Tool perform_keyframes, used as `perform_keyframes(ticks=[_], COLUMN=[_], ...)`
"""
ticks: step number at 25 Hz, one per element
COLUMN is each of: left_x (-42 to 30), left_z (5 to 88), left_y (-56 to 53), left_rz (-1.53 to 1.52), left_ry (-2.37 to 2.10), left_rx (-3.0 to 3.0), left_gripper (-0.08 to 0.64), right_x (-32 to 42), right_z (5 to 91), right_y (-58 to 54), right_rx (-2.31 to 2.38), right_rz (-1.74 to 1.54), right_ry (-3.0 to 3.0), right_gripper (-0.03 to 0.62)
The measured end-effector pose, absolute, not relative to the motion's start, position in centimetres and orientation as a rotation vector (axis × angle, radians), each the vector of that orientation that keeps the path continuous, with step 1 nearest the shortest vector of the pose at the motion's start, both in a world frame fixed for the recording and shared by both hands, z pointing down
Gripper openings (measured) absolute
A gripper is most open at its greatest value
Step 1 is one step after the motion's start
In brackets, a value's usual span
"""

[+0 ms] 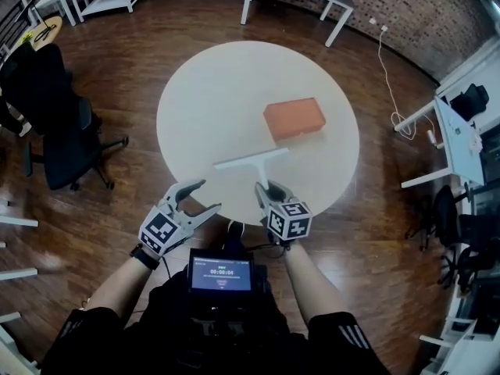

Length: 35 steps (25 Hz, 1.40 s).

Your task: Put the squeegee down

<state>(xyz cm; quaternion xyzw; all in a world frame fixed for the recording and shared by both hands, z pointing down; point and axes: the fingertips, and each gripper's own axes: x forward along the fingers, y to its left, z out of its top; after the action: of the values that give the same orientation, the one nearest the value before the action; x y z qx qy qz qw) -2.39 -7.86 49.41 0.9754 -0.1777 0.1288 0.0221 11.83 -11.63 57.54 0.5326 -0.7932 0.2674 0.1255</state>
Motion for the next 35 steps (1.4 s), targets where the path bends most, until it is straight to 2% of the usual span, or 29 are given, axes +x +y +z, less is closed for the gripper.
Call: perform_keyframes(ticks=[16, 25, 35], left_x=[5.1, 5.3, 5.9], left_z=[55.6, 58.7, 59.6], left_y=[-20.3, -22.5, -22.7], left_rz=[0.494, 0.511, 0.492], left_ry=[-0.648, -0.681, -0.674], left_rx=[2.881, 2.789, 2.761], left_gripper=[0.279, 0.279, 0.279], right_x=[14.0, 13.4, 13.0], right_z=[72.6, 77.5, 78.1], right_y=[-27.6, -29.7, -29.3], right_rx=[1.236, 1.180, 1.171], right_rz=[0.795, 0.720, 0.708], right_ry=[-2.225, -2.144, -2.132], right_gripper=[0.109, 0.109, 0.119])
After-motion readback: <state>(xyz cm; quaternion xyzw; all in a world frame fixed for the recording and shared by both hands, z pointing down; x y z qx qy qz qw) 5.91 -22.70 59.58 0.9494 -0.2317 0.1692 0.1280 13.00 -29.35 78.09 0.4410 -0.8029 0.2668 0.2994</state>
